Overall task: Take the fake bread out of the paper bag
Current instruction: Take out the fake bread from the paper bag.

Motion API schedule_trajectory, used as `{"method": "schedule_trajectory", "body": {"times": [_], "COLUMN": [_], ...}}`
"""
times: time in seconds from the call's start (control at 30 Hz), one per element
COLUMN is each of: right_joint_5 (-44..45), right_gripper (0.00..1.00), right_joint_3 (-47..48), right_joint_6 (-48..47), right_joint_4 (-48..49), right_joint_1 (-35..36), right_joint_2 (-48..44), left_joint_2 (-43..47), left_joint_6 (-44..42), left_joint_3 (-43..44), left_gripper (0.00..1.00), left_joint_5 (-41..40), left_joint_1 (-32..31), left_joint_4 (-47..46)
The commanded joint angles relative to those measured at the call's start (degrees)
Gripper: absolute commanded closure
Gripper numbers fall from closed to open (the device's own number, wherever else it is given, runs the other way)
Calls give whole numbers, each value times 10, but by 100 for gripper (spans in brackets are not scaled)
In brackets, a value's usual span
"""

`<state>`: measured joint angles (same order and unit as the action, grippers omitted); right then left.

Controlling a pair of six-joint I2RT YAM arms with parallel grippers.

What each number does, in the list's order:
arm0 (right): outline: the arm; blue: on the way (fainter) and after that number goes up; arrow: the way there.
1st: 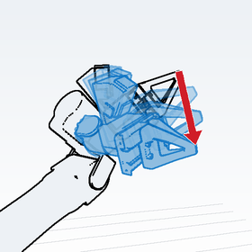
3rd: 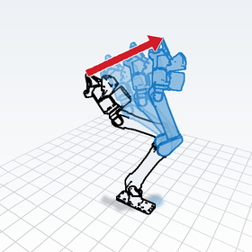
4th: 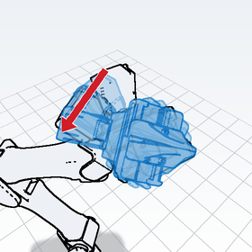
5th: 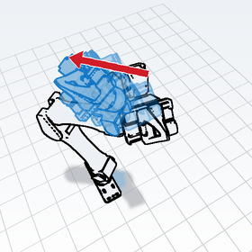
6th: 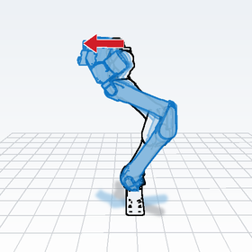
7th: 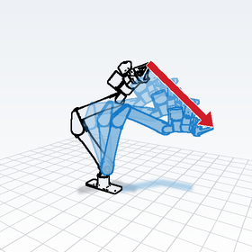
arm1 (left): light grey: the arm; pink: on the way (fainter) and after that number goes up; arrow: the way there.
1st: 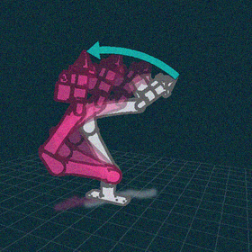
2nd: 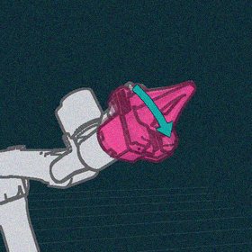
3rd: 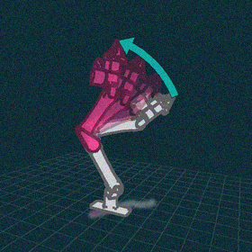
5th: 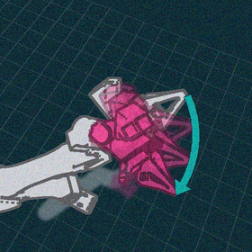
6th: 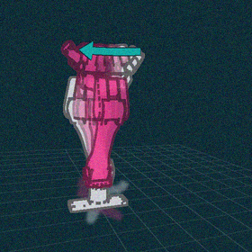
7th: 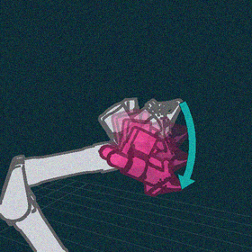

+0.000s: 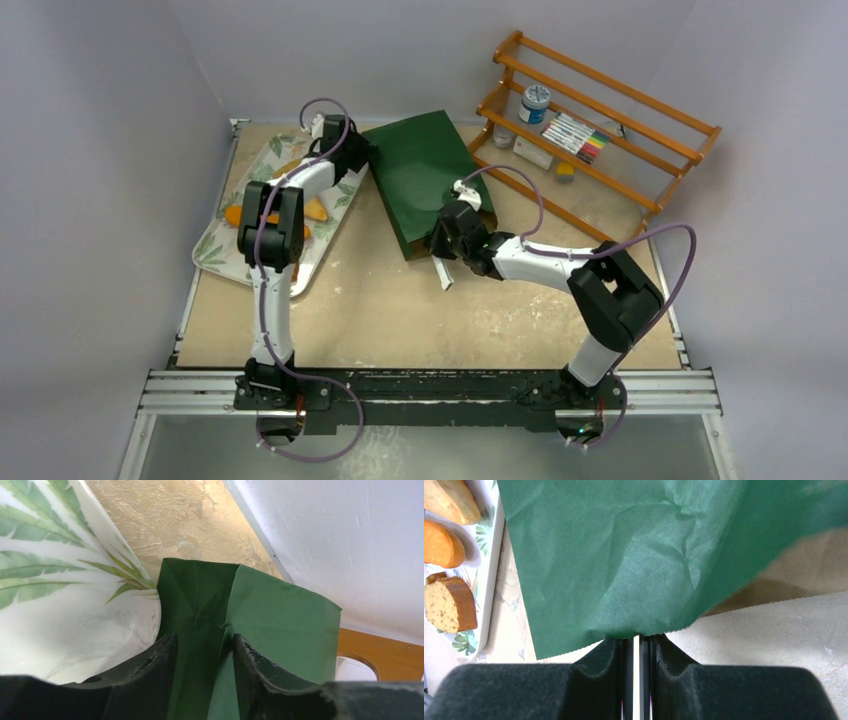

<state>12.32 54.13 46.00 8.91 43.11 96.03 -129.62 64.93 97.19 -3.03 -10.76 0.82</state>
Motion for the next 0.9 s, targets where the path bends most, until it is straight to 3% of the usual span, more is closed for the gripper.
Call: {"method": "schedule_trajectory", "body": {"times": [0.0, 0.07, 0.1, 0.13, 0.43, 0.87], "right_joint_5": [-4, -3, 1, 8, 26, 42], "right_gripper": [82, 82, 83, 83, 83, 84], "right_joint_3": [38, 41, 41, 38, 18, -61], "right_joint_6": [-9, -9, -8, -7, 9, 57], "right_joint_4": [6, -2, -4, -3, -26, -62], "right_joint_1": [0, 0, 1, 0, 1, 0], "right_joint_2": [6, 11, 10, 8, -13, -54], "left_joint_2": [-17, -22, -23, -23, 10, 200], "left_joint_6": [-3, -3, -4, -6, -44, -176], "left_joint_3": [34, 36, 38, 38, 0, -149], "left_gripper": [64, 79, 94, 100, 100, 100], "left_joint_5": [17, 18, 17, 16, 12, -74], "left_joint_1": [5, 5, 4, 4, -9, -86], "left_joint_4": [-46, -54, -57, -59, -117, -315]}}
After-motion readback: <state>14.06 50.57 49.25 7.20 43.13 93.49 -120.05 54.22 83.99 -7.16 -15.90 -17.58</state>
